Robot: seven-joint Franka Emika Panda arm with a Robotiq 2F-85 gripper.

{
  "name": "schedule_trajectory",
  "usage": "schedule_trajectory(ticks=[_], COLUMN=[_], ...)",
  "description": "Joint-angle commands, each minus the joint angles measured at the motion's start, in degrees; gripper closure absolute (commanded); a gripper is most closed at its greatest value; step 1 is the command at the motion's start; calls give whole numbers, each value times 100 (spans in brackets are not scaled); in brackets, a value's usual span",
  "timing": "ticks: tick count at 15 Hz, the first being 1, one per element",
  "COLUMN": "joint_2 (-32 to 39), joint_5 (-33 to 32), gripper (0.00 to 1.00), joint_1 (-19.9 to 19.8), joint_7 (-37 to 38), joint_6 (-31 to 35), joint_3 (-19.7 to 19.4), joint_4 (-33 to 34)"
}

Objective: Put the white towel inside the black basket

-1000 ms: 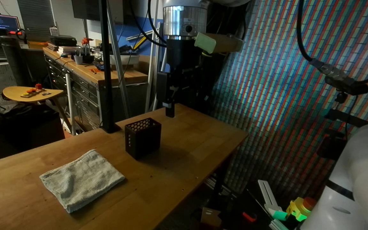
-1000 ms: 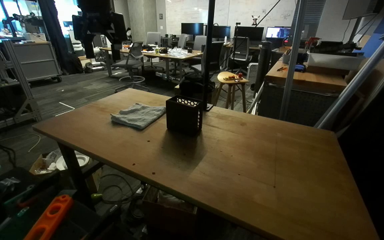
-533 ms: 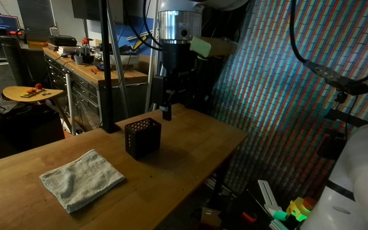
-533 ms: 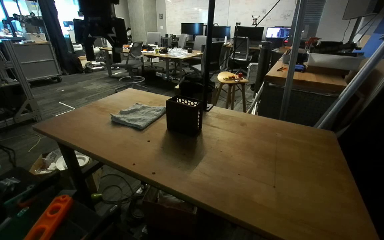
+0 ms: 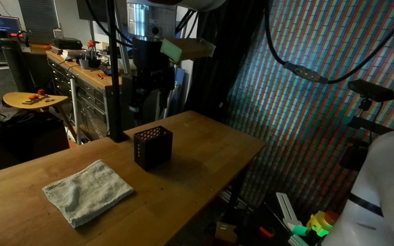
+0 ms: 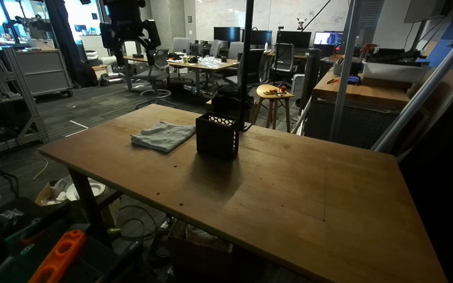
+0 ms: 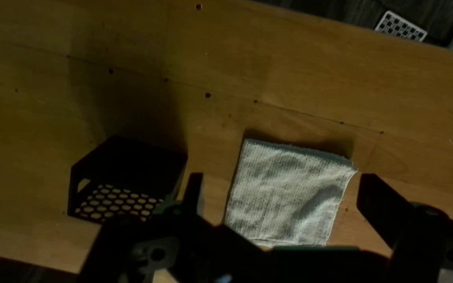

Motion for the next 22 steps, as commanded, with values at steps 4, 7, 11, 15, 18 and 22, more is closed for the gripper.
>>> schedule_trajectory(ticks=[4,7,11,15,18,22], joint_2=[1399,2164,3274,4118,4614,5182], joint_5=[-876,-1011,-955,-675,-451,-198], gripper=[0,0,0,0,0,0], joint_1=[37,95,205,198,125,84], joint_7=[-492,-704,-1089,-1520,-1847,-2151], joint_6=[578,567,462,622,669,885], joint_3=[17,16,28,73,118,190], joint_4=[1366,2163,3361,4071,4385,4546])
